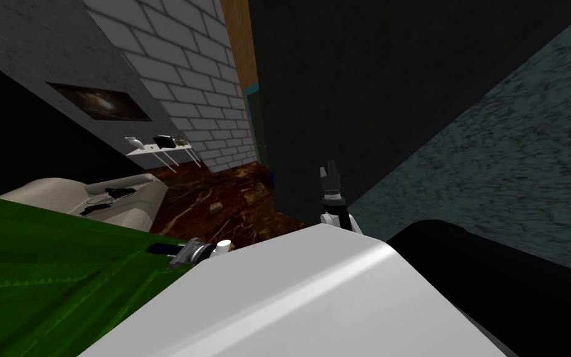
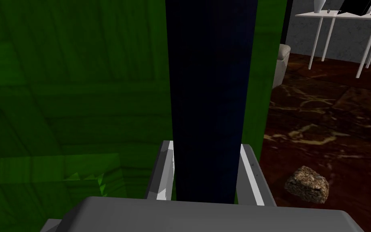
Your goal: Push the door open
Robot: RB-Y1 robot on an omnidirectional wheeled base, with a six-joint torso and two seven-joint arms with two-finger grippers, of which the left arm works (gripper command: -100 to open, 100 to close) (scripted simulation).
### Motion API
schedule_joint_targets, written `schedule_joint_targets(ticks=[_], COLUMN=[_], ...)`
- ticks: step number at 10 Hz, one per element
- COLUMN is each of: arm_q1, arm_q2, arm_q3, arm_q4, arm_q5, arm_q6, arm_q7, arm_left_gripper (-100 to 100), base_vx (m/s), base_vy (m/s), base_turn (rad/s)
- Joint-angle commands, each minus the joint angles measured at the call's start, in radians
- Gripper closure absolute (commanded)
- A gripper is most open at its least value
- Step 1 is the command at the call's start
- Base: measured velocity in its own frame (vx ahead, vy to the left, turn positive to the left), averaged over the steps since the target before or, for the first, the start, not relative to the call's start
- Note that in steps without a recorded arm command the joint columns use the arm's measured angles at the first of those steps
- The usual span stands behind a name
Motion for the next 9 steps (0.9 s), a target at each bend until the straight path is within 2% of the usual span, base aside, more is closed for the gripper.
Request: schedule_joint_targets(ticks=[1, 2, 4, 5, 9], arm_q1=[0.01, 0.008, 0.007, 0.004, -0.002], arm_q2=[0.002, -0.002, -0.004, -0.013, -0.045], arm_q3=[0.033, 0.049, 0.057, 0.079, 0.121], arm_q4=[-0.025, -0.025, -0.025, -0.024, -0.023], arm_q5=[0.019, 0.029, 0.034, 0.049, 0.077], arm_q6=[-0.017, -0.026, -0.031, -0.043, -0.067], arm_q7=[-0.019, -0.026, -0.029, -0.039, -0.057], arm_left_gripper=[100, 100, 100, 100, 100], base_vx=[0.135, 0.165, 0.132, 0.138, 0.156], base_vy=[0.143, 0.198, 0.119, 0.156, 0.144], base_turn=[0.056, 0.058, 0.023, 0.061, 0.053])
